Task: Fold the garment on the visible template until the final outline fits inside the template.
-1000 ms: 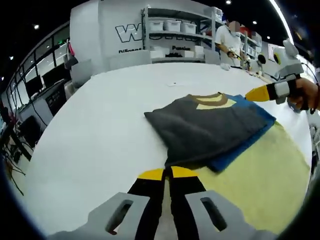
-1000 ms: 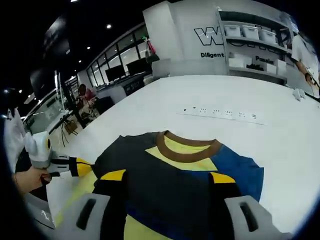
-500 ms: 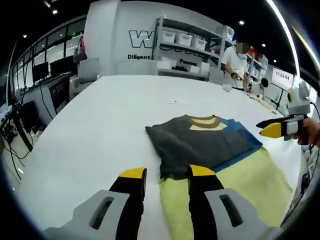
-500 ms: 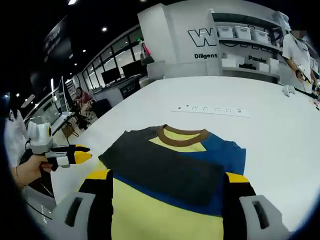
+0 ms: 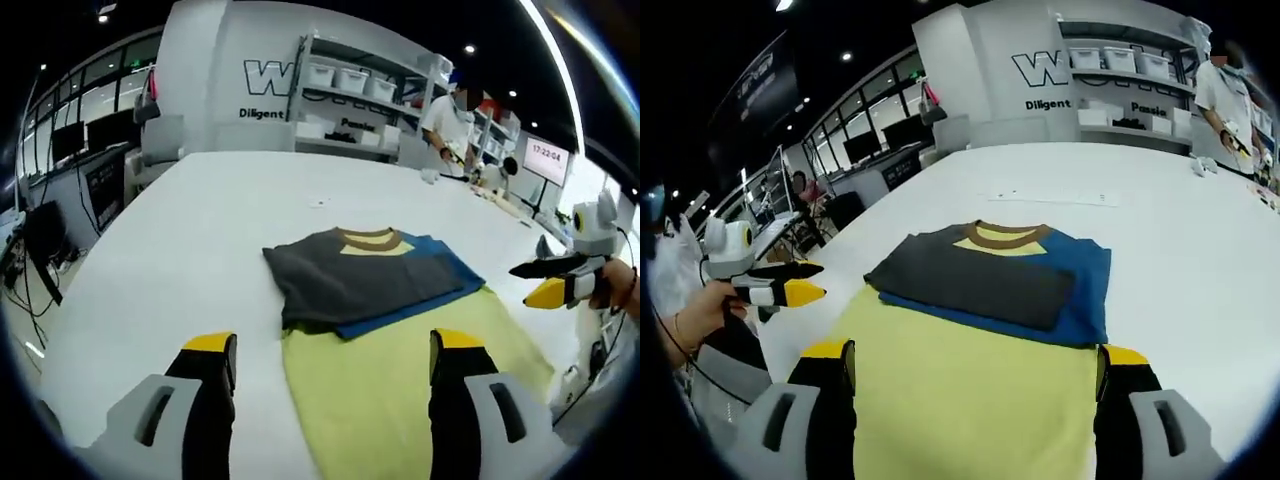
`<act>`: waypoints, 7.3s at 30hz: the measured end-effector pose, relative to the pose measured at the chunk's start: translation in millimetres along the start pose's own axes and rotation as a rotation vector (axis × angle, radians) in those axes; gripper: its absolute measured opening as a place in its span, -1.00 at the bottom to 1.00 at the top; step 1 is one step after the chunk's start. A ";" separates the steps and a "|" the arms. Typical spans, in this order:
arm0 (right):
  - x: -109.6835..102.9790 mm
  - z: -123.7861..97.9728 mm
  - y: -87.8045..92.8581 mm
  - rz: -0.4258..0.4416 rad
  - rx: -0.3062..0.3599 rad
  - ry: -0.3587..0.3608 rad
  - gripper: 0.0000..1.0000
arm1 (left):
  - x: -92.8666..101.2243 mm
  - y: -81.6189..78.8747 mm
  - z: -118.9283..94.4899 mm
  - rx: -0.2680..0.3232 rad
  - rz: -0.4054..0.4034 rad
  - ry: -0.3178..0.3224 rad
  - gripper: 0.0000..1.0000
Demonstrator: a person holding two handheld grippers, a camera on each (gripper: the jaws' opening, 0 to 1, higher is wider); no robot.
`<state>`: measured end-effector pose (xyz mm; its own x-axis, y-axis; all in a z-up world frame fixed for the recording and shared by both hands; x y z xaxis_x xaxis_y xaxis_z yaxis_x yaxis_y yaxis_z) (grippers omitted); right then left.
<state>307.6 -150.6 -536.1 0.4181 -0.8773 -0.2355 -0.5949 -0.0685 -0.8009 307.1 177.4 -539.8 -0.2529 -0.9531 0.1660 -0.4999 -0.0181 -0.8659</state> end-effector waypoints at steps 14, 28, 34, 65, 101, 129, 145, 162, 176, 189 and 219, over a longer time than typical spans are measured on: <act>-3.2 -45.0 45.4 0.034 -0.096 0.016 0.98 | 8.8 29.7 -37.6 -0.127 0.015 0.030 0.76; -3.0 -71.1 90.5 0.047 -0.212 0.060 0.94 | 18.9 70.3 -70.6 -0.315 0.026 0.029 0.60; -2.1 -77.0 105.2 0.018 -0.271 0.098 0.75 | 23.1 85.6 -80.5 -0.398 0.062 0.014 0.40; 13.4 -97.4 132.8 0.045 -0.319 0.242 -1.00 | 22.7 114.6 -96.5 -0.517 -0.019 -0.089 -0.81; 1.2 -112.0 126.1 0.017 -0.473 0.180 -1.00 | 26.2 111.2 -110.1 -0.637 0.056 -0.042 -0.90; 22.4 -81.6 -0.4 -0.115 -0.245 0.180 -1.00 | 2.4 -0.7 -66.4 -0.328 -0.033 -0.062 -0.91; 38.8 -53.7 -53.9 -0.168 -0.169 0.198 -1.00 | -10.9 -58.0 -25.1 -0.220 0.001 -0.075 -0.91; 68.9 0.8 -111.5 -0.168 -0.112 0.214 -1.00 | -30.6 -100.9 38.0 -0.130 -0.049 -0.121 -0.91; 91.0 52.7 -128.7 -0.108 -0.140 0.232 -1.00 | -48.1 -109.0 99.4 -0.150 -0.060 -0.146 -0.91; 122.7 104.8 -127.4 -0.048 -0.207 0.273 -1.00 | -69.0 -101.8 151.0 -0.199 -0.112 -0.170 -0.90; 154.6 144.5 -102.8 0.108 -0.092 0.299 -0.65 | -80.5 -86.4 184.1 -0.126 -0.071 -0.161 -0.82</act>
<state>532.6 -210.6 -569.7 0.1374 -0.9815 -0.1334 -0.6903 0.0017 -0.7235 523.1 200.1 -565.2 -0.0825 -0.9870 0.1379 -0.6138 -0.0586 -0.7873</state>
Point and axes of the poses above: the point that each gripper's makers call its tool centre point, and the gripper's own axes: z roughly forward along the fingers, x roughly to its right, y roughly out of its underside, the point moved 10 cm from there along -z, roughly backward along the fingers, and after that the axes turned 4 degrees about x, right-handed, at the moved point
